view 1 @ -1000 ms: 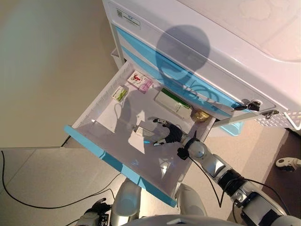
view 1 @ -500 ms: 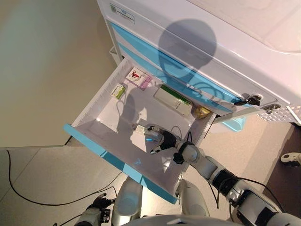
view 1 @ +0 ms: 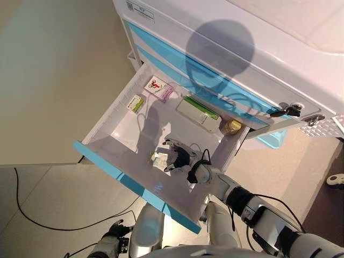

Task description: Open the drawer and pick up the medicine

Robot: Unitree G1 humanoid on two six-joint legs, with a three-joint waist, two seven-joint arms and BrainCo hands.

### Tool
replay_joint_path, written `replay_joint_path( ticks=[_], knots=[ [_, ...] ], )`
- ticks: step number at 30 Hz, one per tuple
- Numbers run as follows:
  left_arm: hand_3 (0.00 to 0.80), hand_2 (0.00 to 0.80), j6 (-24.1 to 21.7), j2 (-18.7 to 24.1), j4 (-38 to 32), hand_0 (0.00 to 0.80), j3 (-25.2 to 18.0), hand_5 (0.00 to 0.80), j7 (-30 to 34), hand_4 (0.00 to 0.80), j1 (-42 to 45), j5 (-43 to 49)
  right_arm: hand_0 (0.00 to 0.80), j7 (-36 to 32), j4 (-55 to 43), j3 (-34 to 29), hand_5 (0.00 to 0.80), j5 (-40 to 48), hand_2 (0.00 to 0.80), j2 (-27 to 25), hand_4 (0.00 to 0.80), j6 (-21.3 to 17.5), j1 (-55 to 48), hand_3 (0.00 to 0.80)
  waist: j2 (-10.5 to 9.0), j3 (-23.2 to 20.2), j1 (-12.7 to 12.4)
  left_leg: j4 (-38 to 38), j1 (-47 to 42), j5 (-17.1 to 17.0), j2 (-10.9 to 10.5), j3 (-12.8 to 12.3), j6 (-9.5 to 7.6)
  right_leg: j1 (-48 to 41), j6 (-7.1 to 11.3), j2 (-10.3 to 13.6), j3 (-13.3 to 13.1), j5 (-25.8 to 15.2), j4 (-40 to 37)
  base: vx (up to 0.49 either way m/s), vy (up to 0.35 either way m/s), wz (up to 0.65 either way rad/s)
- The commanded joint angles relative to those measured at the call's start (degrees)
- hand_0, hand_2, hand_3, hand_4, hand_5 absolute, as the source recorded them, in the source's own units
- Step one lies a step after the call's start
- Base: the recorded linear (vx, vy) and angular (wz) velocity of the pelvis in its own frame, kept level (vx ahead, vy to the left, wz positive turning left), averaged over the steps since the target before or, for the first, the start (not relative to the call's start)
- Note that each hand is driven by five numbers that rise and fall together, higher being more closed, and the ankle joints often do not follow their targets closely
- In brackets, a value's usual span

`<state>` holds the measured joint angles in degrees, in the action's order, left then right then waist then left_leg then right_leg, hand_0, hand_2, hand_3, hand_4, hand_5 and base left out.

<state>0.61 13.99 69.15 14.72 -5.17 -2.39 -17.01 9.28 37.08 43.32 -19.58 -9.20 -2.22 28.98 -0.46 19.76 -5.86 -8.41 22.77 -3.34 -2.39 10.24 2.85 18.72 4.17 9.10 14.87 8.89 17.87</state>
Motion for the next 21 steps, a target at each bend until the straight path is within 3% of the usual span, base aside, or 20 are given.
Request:
replay_joint_path(
  ticks=[1, 10, 21],
  knots=[
    [0.0, 0.0, -0.8, -1.6, 0.7, 0.0, 1.9, 0.0, -0.9, 0.0, -0.9, -1.0, 0.0, 0.4, 6.3, 2.0, 0.0, 1.4, 0.0, 2.2, 0.0, 1.9, -0.8, 0.0, -0.05, 0.9, -1.2, -0.5, 1.1, 0.7, -3.4, -1.2, -2.81, 1.0, 2.47, 1.3, -0.1, -7.9, -3.9, 0.015, 0.032, 0.0],
    [0.0, 0.0, -2.0, -1.5, 0.0, 0.0, 2.4, 0.0, -1.1, 0.0, 0.2, -1.2, 0.0, 3.4, 6.6, 2.2, 0.0, -1.6, 0.0, 1.4, 0.0, 0.6, 1.1, 0.0, 1.0, 1.3, -1.4, 0.0, 1.4, 0.7, -3.8, -1.7, -2.96, 1.4, 2.87, 1.7, -0.7, -8.5, -4.4, 0.014, 0.023, 0.03],
    [0.0, 0.0, -1.4, -1.8, 0.2, 0.0, 3.2, 0.0, -1.1, 0.0, -0.2, -2.3, 0.0, -1.1, 8.2, 6.5, 0.0, -3.4, 0.0, 3.7, 0.0, 3.5, 5.5, 0.0, 0.74, 1.1, -1.7, 2.1, 1.5, -0.4, -3.8, -0.6, -2.66, 1.8, 2.7, 1.7, -0.2, -8.6, -5.2, 0.008, -0.011, 0.03]
  ],
)
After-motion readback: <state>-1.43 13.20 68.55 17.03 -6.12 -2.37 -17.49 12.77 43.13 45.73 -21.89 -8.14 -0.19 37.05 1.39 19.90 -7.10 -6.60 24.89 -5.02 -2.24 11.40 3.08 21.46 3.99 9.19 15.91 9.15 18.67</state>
